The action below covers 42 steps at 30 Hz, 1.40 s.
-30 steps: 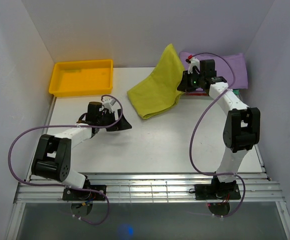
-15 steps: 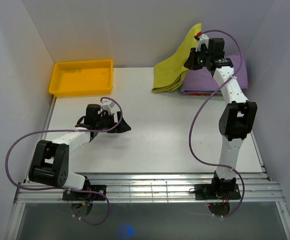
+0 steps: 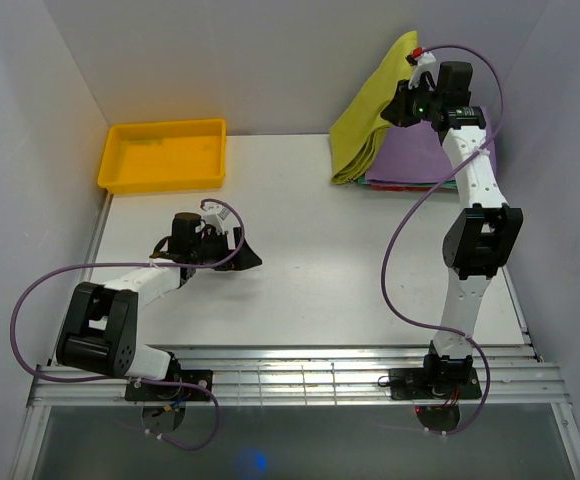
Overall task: Fold and stack the trousers
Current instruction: Neatly place the folded trousers to the corner
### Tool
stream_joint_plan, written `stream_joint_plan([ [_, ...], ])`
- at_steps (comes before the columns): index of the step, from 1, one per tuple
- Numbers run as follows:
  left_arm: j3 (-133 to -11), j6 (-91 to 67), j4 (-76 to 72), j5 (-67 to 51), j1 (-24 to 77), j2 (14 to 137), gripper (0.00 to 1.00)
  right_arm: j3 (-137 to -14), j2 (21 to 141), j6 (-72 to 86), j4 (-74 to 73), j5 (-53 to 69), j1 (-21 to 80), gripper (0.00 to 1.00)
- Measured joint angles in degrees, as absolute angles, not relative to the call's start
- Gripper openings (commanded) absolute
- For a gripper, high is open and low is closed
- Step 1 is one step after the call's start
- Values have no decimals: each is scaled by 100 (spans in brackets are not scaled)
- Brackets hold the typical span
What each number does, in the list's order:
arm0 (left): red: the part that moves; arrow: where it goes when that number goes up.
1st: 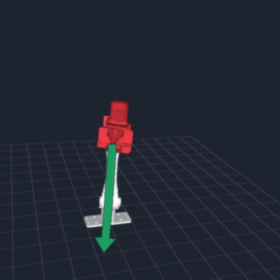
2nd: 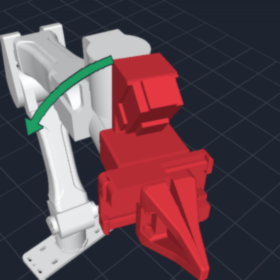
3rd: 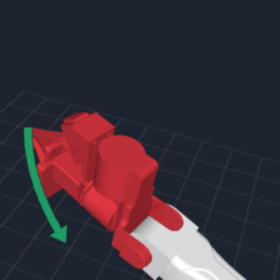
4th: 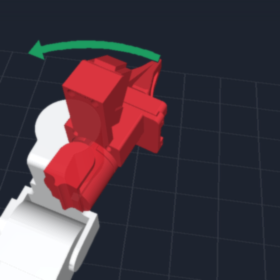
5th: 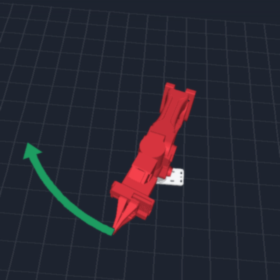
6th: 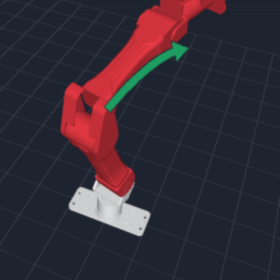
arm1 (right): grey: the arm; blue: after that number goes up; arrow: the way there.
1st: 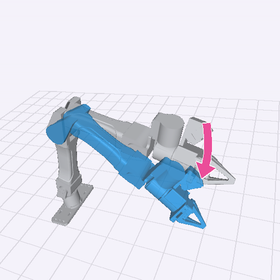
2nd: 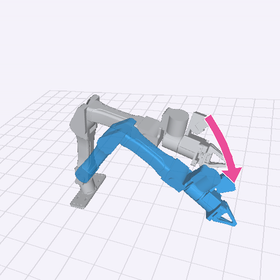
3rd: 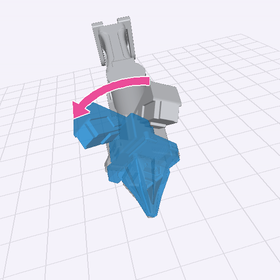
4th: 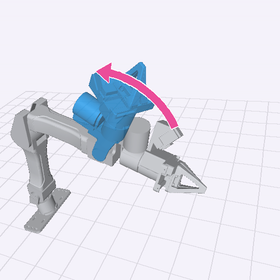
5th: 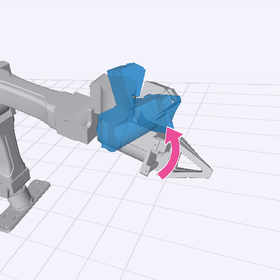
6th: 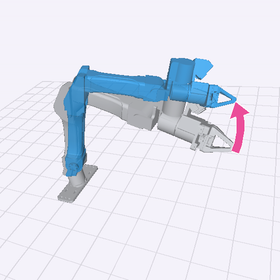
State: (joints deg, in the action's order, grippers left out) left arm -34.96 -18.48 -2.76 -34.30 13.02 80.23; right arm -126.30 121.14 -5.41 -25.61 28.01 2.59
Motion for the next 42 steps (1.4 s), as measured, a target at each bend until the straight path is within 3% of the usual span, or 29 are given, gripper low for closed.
stream_joint_plan([
  [17,-3474,-1863,-329,-3518,1315,8023,93,-13015,12372,504,-1505,3479,543,8],
  [42,-3232,-1916,-451,-3688,1326,7907,91,-13393,12790,346,-755,4145,727,8],
])
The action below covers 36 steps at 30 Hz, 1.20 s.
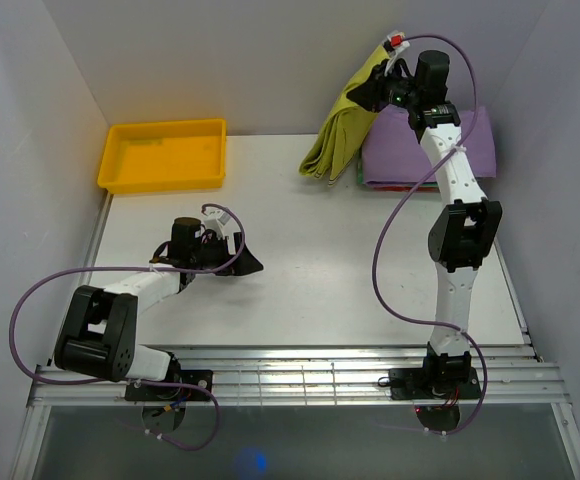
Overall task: Fold and stack the trousers
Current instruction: Neatly place the folded trousers to the corner
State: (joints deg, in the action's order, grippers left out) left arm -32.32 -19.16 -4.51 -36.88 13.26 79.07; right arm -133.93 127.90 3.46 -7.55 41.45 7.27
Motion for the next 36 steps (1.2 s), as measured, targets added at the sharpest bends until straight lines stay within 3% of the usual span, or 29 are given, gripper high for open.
stream_joint_plan([
  [8,-3232,-1898,-478,-3820,1323,7909,91,-13360,12700,-1194,-1669,4587,569,8],
  [18,-3284,-1911,-473,-3885,1406,8112,90,-12831,12206,-2596,-2405,4584,-832,8],
  [26,-3422,-1903,-423,-3876,1466,8134,90,-12132,12333,-3201,-2410,3795,-1372,8],
  [36,-3461,-1848,-316,-3826,1487,8134,90,-11987,12846,-2644,-1999,2473,-1437,8],
])
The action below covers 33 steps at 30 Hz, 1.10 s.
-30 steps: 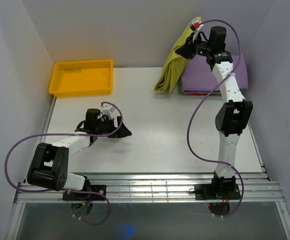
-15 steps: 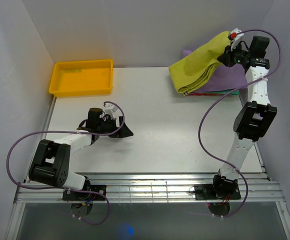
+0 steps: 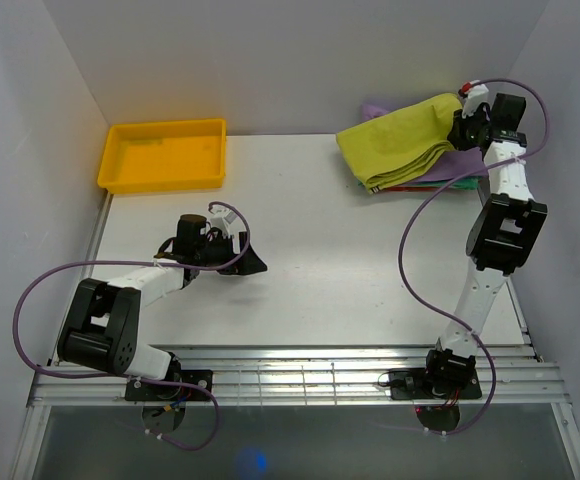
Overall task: Fold and stack the trousers
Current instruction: Neatly place the folded trousers to the corner
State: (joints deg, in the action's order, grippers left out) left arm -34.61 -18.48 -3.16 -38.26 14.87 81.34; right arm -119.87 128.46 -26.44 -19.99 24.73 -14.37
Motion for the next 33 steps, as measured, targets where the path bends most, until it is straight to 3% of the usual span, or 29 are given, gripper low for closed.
stream_joint_plan([
  [13,-3468,-1804,-301,-3721,1557,8134,90,-10912,12897,-1317,-882,1542,-1920,10],
  [14,-3468,-1804,-301,-3708,1557,8134,90,-10890,12897,-1299,-858,1494,-1968,25],
  [16,-3474,-1804,-301,-3688,1564,8138,91,-10901,12897,-1282,-886,1391,-2045,39],
  [17,-3485,-1804,-303,-3682,1573,8149,91,-10930,12897,-1273,-937,1339,-2073,62],
  [19,-3527,-1804,-303,-3677,1586,8193,91,-10973,12890,-1317,-1028,1138,-2119,74],
  [20,-3551,-1804,-303,-3677,1590,8217,91,-10980,12864,-1385,-1063,1074,-2152,90],
  [21,-3566,-1804,-303,-3675,1597,8232,91,-10980,12825,-1413,-1129,1050,-2185,98],
  [26,-3586,-1800,-305,-3673,1599,8239,91,-11063,12442,-1717,-1780,1070,-2283,90],
  [33,-3597,-1791,-296,-3662,1614,8232,91,-10842,11227,-2064,-2163,1059,-1809,90],
])
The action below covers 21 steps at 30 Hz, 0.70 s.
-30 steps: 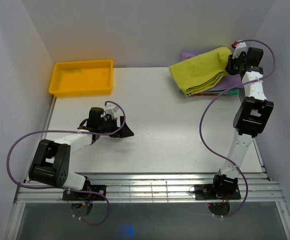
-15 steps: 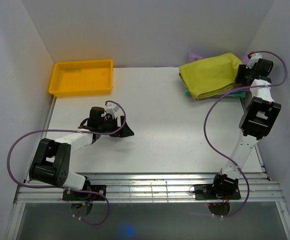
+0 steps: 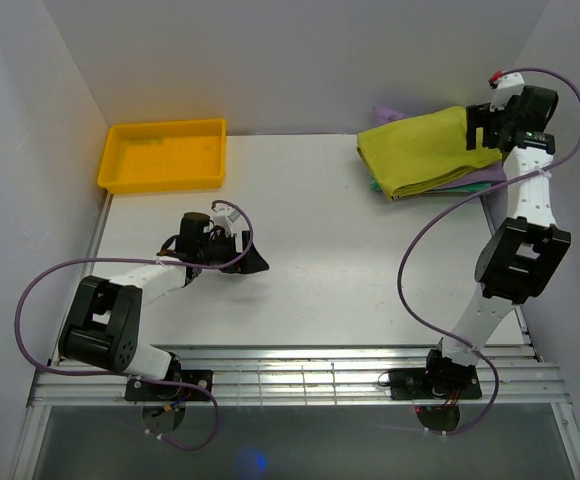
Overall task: Fold and stack the trousers
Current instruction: Neatly place the folded trousers to the corner
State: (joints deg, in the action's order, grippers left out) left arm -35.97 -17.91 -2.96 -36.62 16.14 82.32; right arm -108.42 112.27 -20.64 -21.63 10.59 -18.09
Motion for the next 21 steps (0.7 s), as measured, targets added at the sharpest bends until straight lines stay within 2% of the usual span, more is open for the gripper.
stream_joint_plan([
  [6,-3597,-1697,-143,-3573,1625,8049,91,-10718,10551,-2471,-2064,460,93,90],
  [11,-3470,-1702,-191,-3500,1625,7811,92,-10829,11384,-2477,-1822,-1007,1653,90],
  [16,-3385,-1702,-172,-3485,1625,7717,93,-10654,12488,-2753,-1562,-2137,2349,90],
  [21,-3330,-1726,-187,-3474,1625,7616,93,-10503,12978,-3275,-1103,-3096,2598,90],
])
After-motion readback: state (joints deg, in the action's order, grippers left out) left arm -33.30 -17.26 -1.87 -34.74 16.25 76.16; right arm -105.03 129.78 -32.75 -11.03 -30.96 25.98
